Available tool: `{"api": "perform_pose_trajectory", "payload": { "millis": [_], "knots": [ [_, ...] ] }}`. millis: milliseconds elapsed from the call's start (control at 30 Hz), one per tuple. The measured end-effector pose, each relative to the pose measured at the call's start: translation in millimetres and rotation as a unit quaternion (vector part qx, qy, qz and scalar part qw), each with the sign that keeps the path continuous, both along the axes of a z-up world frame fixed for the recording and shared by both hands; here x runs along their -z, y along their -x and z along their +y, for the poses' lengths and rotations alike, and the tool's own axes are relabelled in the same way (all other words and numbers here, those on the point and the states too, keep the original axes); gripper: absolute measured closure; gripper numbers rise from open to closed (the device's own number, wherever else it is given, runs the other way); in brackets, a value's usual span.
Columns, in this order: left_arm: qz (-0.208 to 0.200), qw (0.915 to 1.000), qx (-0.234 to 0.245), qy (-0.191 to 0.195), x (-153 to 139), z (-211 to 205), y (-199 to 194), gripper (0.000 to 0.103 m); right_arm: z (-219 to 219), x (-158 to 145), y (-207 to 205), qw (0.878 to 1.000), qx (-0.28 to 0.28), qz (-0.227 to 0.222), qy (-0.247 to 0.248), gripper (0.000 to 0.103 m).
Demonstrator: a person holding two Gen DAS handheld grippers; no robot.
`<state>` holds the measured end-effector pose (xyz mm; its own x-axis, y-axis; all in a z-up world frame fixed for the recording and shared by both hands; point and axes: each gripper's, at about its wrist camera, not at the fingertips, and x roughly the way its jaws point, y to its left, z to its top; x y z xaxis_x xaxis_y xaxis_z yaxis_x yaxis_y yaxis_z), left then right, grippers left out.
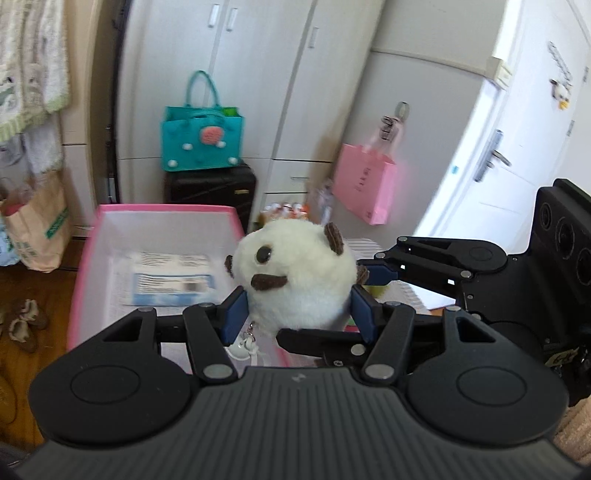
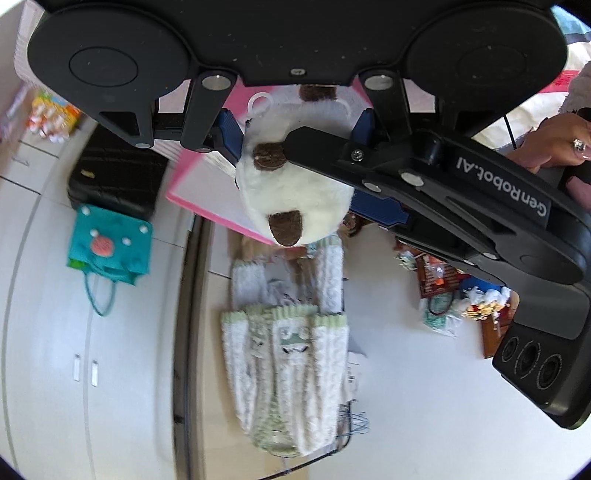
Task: Organize soft objects
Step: 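Lift the plush cat with the left tool and carry it over the pink box, then open the left tool to release the plush cat into the box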
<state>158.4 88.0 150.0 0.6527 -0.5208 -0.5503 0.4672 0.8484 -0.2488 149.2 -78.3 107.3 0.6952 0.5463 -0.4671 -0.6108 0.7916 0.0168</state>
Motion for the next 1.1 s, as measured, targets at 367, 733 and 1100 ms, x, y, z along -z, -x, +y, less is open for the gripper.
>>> {"api": "perform_pose_trajectory", "payload": {
  "millis": [367,733,1100],
  "knots": [
    [0.081,0.9948,-0.032,-0.053,39.2,36.8,-91.4,0.045,60.8,28.7,-81.3,0.997,-0.056,0.014,0.041,0.041],
    [0.187,0.9805,-0.034,-0.048,90.7,46.3,-142.2,0.045,82.9,73.8,-128.3,0.989,-0.074,0.075,0.104,0.041],
    [0.204,0.9772,-0.048,-0.035,113.3,34.0,-161.8,0.047,91.8,82.7,-149.4,0.979,-0.057,0.08,0.18,0.04]
  ]
}}
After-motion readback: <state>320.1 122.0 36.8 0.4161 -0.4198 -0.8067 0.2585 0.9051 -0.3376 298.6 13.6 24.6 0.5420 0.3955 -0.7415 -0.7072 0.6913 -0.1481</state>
